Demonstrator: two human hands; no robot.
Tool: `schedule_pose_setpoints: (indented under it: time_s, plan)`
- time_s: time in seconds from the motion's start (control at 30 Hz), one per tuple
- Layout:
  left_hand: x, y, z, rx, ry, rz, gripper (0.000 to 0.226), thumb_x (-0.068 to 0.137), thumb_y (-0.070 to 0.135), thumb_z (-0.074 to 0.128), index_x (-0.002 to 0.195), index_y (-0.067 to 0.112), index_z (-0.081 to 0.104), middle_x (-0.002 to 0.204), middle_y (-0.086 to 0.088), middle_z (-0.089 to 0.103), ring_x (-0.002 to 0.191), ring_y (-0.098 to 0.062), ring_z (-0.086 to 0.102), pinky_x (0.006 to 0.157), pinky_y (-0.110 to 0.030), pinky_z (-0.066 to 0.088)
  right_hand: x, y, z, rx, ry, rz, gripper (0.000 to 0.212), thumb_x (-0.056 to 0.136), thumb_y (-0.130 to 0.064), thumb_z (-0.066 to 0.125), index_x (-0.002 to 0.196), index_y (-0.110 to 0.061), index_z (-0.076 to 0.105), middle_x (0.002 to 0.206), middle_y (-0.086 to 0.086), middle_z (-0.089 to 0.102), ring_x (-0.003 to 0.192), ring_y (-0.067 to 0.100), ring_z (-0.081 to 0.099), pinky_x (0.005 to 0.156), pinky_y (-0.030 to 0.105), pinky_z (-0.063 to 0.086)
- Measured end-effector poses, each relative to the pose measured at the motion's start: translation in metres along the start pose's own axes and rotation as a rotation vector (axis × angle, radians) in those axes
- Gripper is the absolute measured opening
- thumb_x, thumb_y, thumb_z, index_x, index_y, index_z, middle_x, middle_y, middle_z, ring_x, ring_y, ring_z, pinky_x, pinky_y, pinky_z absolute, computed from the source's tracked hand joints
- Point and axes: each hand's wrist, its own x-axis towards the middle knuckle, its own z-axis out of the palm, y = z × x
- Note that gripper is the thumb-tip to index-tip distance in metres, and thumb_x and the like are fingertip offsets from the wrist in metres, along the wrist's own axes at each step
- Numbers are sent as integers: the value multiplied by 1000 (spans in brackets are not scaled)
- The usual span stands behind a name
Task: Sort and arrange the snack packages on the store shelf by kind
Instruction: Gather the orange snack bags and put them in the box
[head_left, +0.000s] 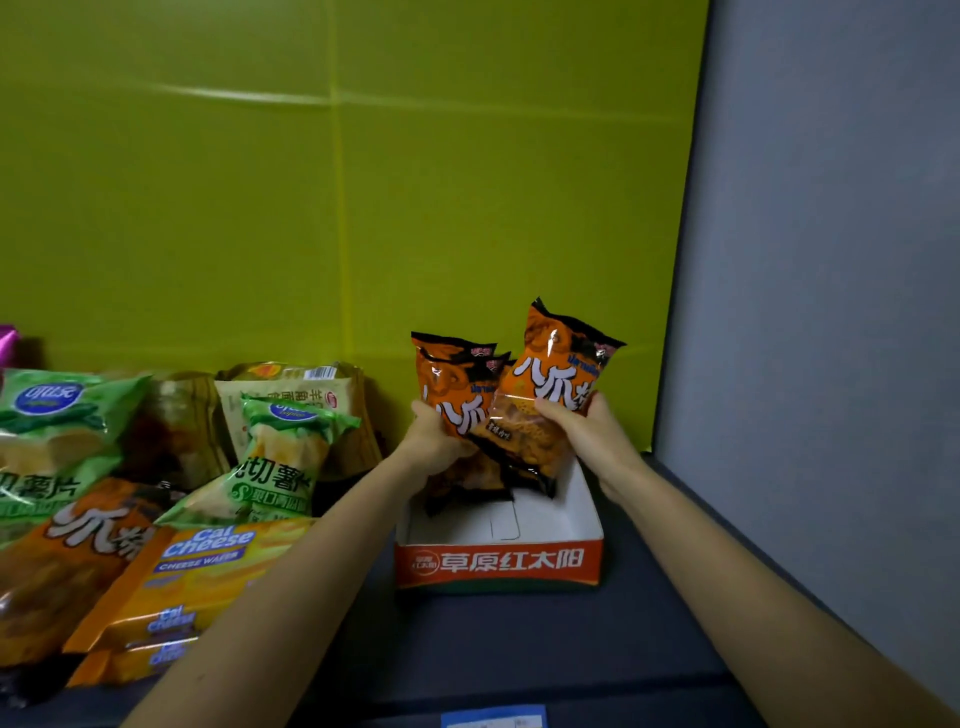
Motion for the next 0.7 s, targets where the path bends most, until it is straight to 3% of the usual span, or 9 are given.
schedule_pose_setpoints:
  time_s: [0.07, 0.23, 0.33, 0.5, 0.7]
  plan:
    - [1, 2, 2, 26, 19, -6, 78, 80, -4, 63, 139, -3, 12, 142, -18, 36, 132, -32, 38, 106, -37, 36, -1, 0, -3, -94, -1, -21, 51, 84, -28, 64, 126, -12, 39, 113, -3, 53, 110, 17, 51, 88, 29, 40]
    - [5, 1, -2, 98, 15, 70, 51, 75, -8, 66, 123, 0, 52, 127, -18, 58, 120, -34, 53, 92, -36, 45, 4, 1, -8, -353, 29, -97, 57, 81, -36, 66, 127, -8, 45, 127, 7, 57, 117, 24, 54, 90, 32, 44]
    - [7, 5, -5, 118, 90, 90, 53, 75, -7, 67, 124, -1, 48, 127, -17, 58, 120, -33, 53, 92, -36, 44, 5, -1, -7, -550, 20, -136, 66, 77, -41, 69, 128, -9, 44, 129, 9, 56, 117, 27, 55, 94, 38, 47]
    - [12, 0, -7, 262, 143, 111, 63, 74, 7, 73, 127, 0, 40, 129, -18, 55, 118, -34, 54, 95, -41, 47, -1, 5, 7, -757, 66, -130, 63, 80, -35, 68, 125, -6, 35, 126, 12, 56, 113, 28, 58, 86, 35, 48]
    - [11, -5, 2, 507, 223, 192, 54, 80, 8, 65, 126, -2, 40, 128, -21, 49, 118, -37, 50, 95, -40, 44, -7, 9, 16, -1121, 143, -200, 61, 86, -47, 54, 130, -7, 38, 131, 12, 45, 119, 26, 44, 97, 34, 39]
